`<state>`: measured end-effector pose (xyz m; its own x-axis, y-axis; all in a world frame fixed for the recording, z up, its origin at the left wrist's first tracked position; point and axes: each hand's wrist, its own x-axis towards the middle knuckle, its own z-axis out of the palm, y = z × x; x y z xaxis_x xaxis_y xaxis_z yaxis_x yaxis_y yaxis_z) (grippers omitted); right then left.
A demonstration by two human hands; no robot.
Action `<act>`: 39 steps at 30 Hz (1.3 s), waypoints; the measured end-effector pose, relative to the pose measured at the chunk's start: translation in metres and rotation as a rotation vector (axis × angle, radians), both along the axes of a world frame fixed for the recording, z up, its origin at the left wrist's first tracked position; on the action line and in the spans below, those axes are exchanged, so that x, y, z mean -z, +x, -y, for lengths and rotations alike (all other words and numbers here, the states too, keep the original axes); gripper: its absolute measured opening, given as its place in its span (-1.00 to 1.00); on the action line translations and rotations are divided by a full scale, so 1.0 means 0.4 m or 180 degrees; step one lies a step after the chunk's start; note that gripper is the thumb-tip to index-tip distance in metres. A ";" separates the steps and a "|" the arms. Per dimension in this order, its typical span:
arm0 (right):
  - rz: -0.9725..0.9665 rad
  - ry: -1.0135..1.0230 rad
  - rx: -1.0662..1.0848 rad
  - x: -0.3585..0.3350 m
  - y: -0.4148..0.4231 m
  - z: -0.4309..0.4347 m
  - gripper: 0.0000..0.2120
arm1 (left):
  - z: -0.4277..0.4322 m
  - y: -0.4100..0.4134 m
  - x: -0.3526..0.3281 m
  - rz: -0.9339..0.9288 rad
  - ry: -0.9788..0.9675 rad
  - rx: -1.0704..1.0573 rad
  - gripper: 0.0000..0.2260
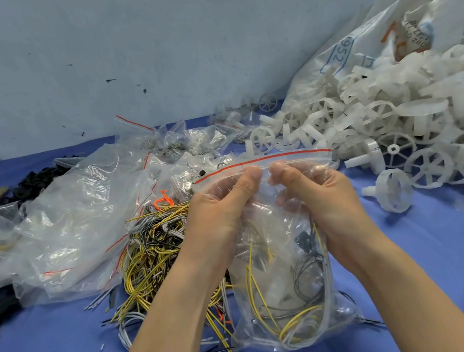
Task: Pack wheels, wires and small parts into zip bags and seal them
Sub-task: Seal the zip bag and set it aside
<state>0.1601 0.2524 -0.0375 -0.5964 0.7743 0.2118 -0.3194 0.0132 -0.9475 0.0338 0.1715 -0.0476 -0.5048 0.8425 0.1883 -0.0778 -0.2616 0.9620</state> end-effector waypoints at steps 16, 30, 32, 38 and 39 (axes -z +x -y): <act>-0.0153 -0.0088 0.0225 0.006 -0.014 0.009 -0.84 | -0.002 0.000 -0.006 0.0160 0.0032 -0.0101 -0.65; -0.0139 -0.0171 0.0227 0.006 -0.017 0.010 -0.75 | -0.002 0.009 -0.010 0.0049 0.0057 -0.0221 -0.78; -0.0127 -0.0161 0.0238 0.006 -0.017 0.010 -0.76 | -0.002 0.013 -0.012 0.0082 0.0053 -0.0265 -0.69; -0.0103 -0.0136 0.0229 0.007 -0.018 0.012 -0.83 | 0.000 0.021 -0.015 0.0097 -0.0010 -0.0412 -0.61; -0.0091 -0.0130 0.0202 0.007 -0.018 0.012 -0.85 | -0.001 0.020 -0.014 0.0095 -0.0009 -0.0434 -0.66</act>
<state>0.1529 0.2477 -0.0403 -0.5400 0.8186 0.1956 -0.3460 -0.0041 -0.9382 0.0416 0.1720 -0.0421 -0.6200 0.7662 0.1691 -0.0704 -0.2690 0.9606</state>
